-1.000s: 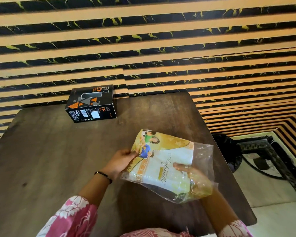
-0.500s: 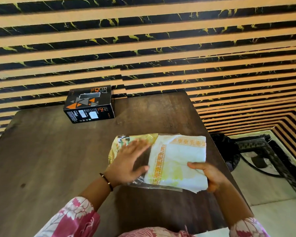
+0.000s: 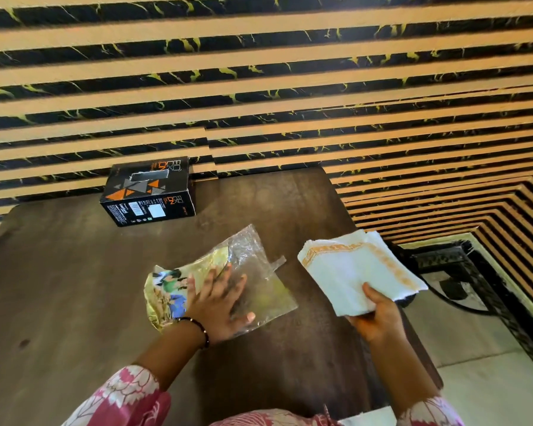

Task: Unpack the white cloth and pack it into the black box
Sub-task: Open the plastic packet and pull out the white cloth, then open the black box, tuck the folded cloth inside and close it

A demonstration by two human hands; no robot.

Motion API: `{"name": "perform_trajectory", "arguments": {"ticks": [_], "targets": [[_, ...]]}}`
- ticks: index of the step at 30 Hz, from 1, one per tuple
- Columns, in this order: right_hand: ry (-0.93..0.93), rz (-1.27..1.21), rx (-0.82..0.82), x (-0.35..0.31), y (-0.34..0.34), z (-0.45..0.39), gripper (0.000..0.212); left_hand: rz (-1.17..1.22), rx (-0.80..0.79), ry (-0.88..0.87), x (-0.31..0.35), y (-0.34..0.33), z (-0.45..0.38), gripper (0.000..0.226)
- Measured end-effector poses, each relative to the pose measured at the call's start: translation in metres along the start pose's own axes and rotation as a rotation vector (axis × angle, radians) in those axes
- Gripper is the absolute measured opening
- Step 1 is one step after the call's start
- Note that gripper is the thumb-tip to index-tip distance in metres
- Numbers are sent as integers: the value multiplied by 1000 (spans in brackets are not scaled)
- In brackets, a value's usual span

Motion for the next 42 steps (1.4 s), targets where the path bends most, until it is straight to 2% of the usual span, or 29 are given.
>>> {"name": "perform_trajectory", "arguments": {"ticks": [2,6,8,11,14,16,18,20,22,23,24,26,28,31,33,35,39,42], "targets": [[9,-3,24,14,1,2,37,-21,-50,3,4,-2,-1,118],[14,34,-15,32,-3,8,49,-58,-109,180,-1,-6,-2,83],[39,126,-8,30,-2,9,49,-56,-115,208,-4,-5,-5,78],[34,296,-5,21,9,13,37,-32,-152,168,-6,-3,-6,76],[11,389,83,17,24,28,13,-20,-26,79,-11,3,-9,70],[122,396,199,19,29,38,4,-25,57,36,-19,6,-10,69],[296,351,311,25,25,47,20,-23,77,53,-28,4,-9,69],[535,420,326,32,8,60,38,11,91,93,-36,0,-4,70],[798,643,195,40,-16,71,39,38,123,119,-41,-1,2,70],[865,740,86,50,-29,72,34,43,138,134,-45,-1,4,69],[865,832,-35,65,-45,72,29,51,152,149,-51,0,7,68],[723,1034,-254,98,-71,72,25,77,181,170,-61,0,12,65],[586,1300,-388,134,-90,76,39,117,212,194,-74,0,22,67],[560,1464,-491,180,-115,90,61,109,284,212,-105,-5,42,75],[565,1575,-566,207,-133,96,65,84,357,257,-129,-8,60,78],[557,1726,-638,235,-146,96,65,67,386,377,-156,-12,81,77],[738,1955,-727,286,-164,95,62,42,341,671,-217,-24,130,78],[871,1995,-823,314,-186,98,64,10,270,782,-252,-32,159,72]]}}
Point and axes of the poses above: each hand's wrist, its own z-axis away from the middle knuckle, its own y-axis out of the back of the hand, x = y × z, the point moved 2 cm from there along -z, towards the middle knuckle, and after that the axes turned 14 degrees about x, right-handed, at the moved point
